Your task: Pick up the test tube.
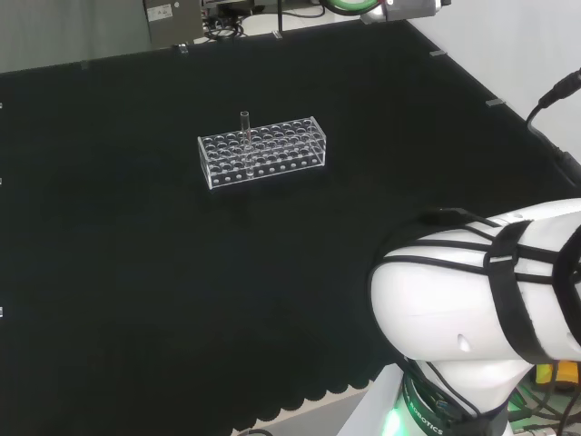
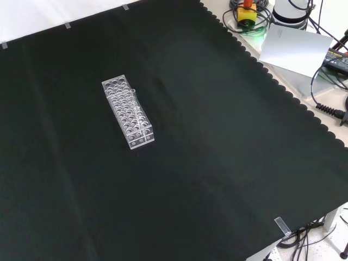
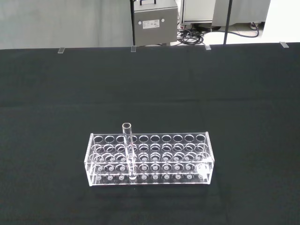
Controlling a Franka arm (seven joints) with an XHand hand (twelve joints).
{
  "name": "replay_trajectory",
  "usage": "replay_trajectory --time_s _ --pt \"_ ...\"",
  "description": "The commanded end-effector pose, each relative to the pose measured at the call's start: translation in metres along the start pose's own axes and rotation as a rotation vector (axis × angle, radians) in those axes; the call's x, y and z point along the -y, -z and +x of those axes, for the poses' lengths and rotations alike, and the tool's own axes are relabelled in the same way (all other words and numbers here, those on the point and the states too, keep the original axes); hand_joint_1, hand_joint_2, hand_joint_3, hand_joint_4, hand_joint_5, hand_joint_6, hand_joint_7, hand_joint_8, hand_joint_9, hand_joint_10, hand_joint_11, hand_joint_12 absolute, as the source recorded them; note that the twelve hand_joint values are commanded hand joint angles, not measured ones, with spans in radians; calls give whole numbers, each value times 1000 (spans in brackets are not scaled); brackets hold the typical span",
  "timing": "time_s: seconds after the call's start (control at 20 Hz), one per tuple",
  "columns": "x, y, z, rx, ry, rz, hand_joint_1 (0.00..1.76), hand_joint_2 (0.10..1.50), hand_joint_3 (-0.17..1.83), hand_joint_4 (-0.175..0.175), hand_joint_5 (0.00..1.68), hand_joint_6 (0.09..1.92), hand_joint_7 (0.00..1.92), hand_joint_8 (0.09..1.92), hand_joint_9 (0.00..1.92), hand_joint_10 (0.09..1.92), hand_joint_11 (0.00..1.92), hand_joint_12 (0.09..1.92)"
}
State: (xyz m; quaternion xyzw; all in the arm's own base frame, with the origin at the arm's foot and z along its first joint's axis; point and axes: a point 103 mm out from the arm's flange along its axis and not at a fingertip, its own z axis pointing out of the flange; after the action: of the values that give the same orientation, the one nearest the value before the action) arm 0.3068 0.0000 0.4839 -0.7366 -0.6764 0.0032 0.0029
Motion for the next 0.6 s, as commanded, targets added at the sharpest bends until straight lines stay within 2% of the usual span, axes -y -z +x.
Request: replay_trajectory --time_s 0.05,0.1,0.2,0.35,0.6 --pt "0 0 1 8 -1 -7 568 791 467 -34 270 87 337 87 321 87 219 448" --pt "-1 0 1 9 0 -5 489 833 409 -18 131 87 163 87 156 87 106 357" --pt "-3 0 1 10 5 4 430 868 360 -6 28 87 34 87 33 87 22 284" --pt "-10 -4 3 12 18 23 415 879 342 -3 2 87 2 87 2 87 1 263" --pt "-31 -15 18 9 72 68 415 902 293 -2 0 87 0 87 0 87 0 298"
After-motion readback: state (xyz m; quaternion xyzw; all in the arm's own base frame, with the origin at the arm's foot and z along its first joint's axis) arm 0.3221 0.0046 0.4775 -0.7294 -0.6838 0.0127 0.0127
